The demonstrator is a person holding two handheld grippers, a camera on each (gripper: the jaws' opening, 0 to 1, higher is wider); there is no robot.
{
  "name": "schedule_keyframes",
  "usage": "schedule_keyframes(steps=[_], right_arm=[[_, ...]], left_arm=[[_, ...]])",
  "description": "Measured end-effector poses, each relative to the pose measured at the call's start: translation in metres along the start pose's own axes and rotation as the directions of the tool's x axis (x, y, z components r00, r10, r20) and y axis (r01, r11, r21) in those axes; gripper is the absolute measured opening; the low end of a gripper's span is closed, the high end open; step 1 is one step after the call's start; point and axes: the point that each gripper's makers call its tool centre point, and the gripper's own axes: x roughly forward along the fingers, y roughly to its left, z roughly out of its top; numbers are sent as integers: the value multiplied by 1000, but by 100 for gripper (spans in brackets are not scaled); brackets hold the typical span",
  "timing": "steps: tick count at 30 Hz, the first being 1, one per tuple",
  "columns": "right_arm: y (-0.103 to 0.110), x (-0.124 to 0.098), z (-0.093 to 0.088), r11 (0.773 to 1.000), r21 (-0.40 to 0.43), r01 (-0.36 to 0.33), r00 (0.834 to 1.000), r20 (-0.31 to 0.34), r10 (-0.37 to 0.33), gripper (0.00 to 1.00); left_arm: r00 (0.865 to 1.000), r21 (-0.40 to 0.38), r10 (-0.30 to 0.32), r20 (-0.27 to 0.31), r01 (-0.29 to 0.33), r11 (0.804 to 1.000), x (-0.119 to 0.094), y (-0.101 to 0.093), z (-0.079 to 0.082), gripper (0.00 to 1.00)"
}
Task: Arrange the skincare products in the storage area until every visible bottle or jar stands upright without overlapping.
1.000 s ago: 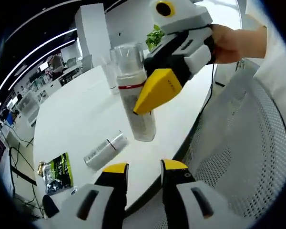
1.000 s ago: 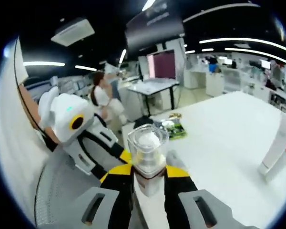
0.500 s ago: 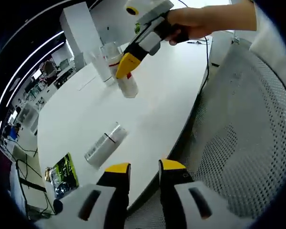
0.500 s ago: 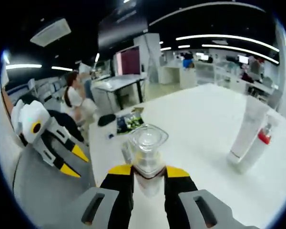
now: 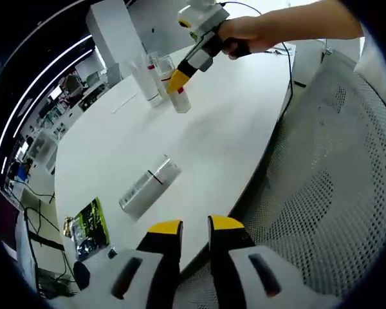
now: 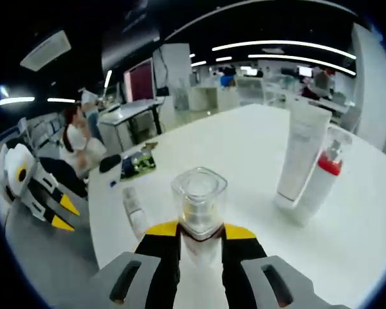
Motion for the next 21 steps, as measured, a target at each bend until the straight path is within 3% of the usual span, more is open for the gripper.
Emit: schedule_keyframes(steps=[7, 21], right_arm=[[-22, 1, -2, 999, 26, 38, 999, 1, -38, 20], [-42, 14, -10, 997, 35, 73, 997, -31, -72, 20]], left_arm=[[1000, 3, -21, -1, 21, 1000, 1, -4, 0, 12], [998, 22, -55, 8, 54, 998, 0, -10, 3, 12]])
